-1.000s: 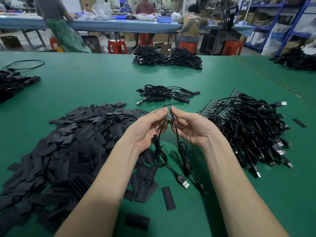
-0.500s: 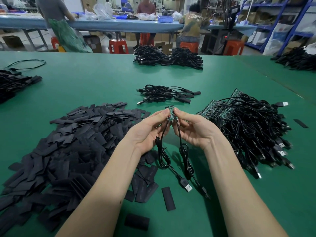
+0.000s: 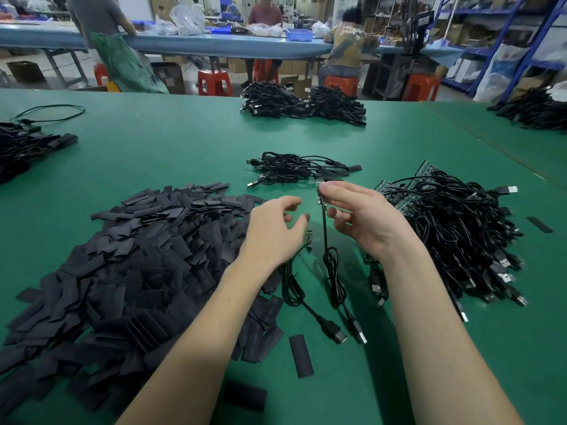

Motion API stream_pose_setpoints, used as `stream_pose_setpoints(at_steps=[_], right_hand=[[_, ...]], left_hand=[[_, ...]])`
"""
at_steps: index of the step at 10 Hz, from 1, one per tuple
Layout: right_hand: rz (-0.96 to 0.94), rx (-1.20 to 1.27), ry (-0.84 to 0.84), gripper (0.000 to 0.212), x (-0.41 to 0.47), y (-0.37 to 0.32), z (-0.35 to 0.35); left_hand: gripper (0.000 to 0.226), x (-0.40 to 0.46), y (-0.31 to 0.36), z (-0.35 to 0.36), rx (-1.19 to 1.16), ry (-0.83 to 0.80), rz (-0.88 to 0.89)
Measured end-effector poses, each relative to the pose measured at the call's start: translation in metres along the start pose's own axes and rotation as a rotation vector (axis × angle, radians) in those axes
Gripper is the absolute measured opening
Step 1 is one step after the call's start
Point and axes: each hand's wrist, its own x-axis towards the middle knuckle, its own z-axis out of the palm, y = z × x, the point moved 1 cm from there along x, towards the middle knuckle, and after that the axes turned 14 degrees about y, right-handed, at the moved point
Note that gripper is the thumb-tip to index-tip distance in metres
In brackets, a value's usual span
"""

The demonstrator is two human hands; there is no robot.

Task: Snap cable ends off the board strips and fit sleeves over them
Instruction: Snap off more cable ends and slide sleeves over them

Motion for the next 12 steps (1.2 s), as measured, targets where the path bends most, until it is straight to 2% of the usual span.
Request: stream_pose_setpoints(at_steps=[1,2,3,4,5,6,7,8,9,10,11,12], right_hand=[[-0.027,-0.017,0.073,0.008,-0.001,0.001,0.002],[-0.064,-0.034,0.116,0.007,0.0,0.002,0.005],[-0.097,-0.099,0.109,0.006,0.0,0.003,0.006],[-0.198,-0.306,0.152,0.01,0.002,-0.001,0.004],[-0.408,-0.493,0.246,0.007,0.002,-0.012,0.005],[-0.632,-0.718,0.254,0.002,-0.005,-0.019,0.019],[-0.81,-0.93,0.077,0.01,-0.009,-0.024,0.049],[-0.768,-1.25,-0.189,0.022,0.001,-0.027,0.088],[-0.695,-1.478,-0.345,0.032,0.013,-0.02,0.119],[-0.638,-1.536,-0.413,0.034,0.02,-0.007,0.131],[-0.614,-1.529,-0.419,0.029,0.026,-0.003,0.133],[-0.608,-1.527,-0.403,0.021,0.028,-0.003,0.133]], left_hand=[[0.015,0.001,0.008,0.0,-0.319,0.052,-0.161],[0.008,-0.005,0.013,0.007,-0.703,-0.124,-0.416],[0.011,-0.012,0.008,0.012,-0.865,-0.174,-0.488],[0.012,-0.012,0.001,0.012,-0.91,-0.148,-0.518],[0.012,-0.014,-0.001,0.016,-0.856,-0.121,-0.49],[0.011,-0.018,0.0,0.021,-0.821,-0.141,-0.495],[0.009,-0.02,0.002,0.021,-0.797,-0.163,-0.478],[0.02,-0.019,0.003,0.017,-0.686,-0.152,-0.434],[0.027,-0.018,0.005,0.015,-0.608,-0.199,-0.482],[0.033,-0.019,-0.004,0.017,-0.504,-0.218,-0.601],[0.03,-0.022,-0.01,0.015,-0.588,-0.192,-0.663],[0.019,-0.02,-0.01,0.017,-0.663,-0.193,-0.719]])
